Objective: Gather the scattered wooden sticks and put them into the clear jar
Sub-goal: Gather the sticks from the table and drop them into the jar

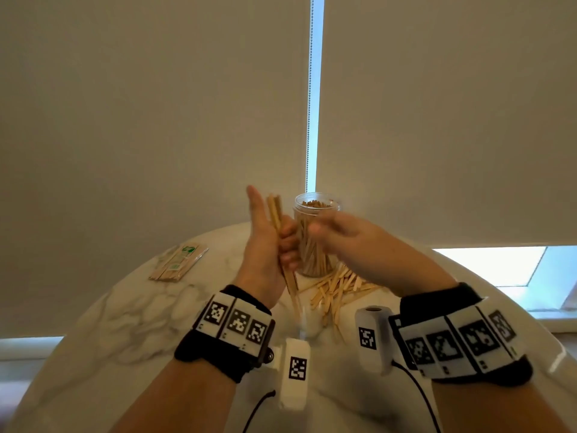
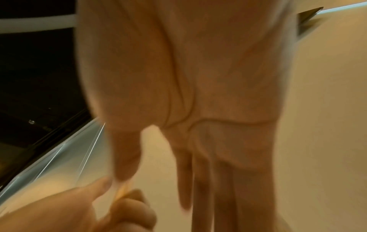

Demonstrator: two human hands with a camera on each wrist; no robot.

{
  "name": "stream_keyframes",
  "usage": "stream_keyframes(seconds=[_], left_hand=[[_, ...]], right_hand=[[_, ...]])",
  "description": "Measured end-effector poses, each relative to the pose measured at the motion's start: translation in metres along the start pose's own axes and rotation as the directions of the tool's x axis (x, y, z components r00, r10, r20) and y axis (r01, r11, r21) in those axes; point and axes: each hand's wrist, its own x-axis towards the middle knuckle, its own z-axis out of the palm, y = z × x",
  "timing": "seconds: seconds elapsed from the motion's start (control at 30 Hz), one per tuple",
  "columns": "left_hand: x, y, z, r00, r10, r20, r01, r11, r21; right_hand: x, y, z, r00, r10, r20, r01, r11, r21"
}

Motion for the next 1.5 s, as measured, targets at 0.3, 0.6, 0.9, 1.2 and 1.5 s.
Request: stream_keyframes(seconds=[0.3,0.6,0.9,1.2,1.5], left_hand=[[0.006,0.005,-0.014,0.995,0.017,-0.095,-0.051,0.928,-0.369],[0.006,-0.004,-0.007,0.990,0.105,-0.097,-0.137,0.897,-0.419],[0.006,-0.001,-0.007,0.999,0.023,-0.049,-0.041,0.916,-0.400],[0.005,0.001,-0.008,0.994,-0.047,-0.101,0.001,0.910,-0.415],[0.011,-0.004,-0.009,0.986,0.003,-0.167,-0.076,0.898,-0.434]], right_hand=[[0.008,0.001,0.051,0.921,0.165,0.353,-0.188,0.982,0.031],[0.012,0.002,0.047,0.953,0.160,0.255,-0.148,0.987,-0.069],[0.009,0.004,0.043,0.940,0.187,0.285,-0.122,0.965,-0.230],[0.011,0.007,0.039,0.911,0.268,0.314,-0.219,0.958,-0.183],[0.013,0.014,0.035,0.947,0.201,0.250,-0.192,0.980,-0.059]])
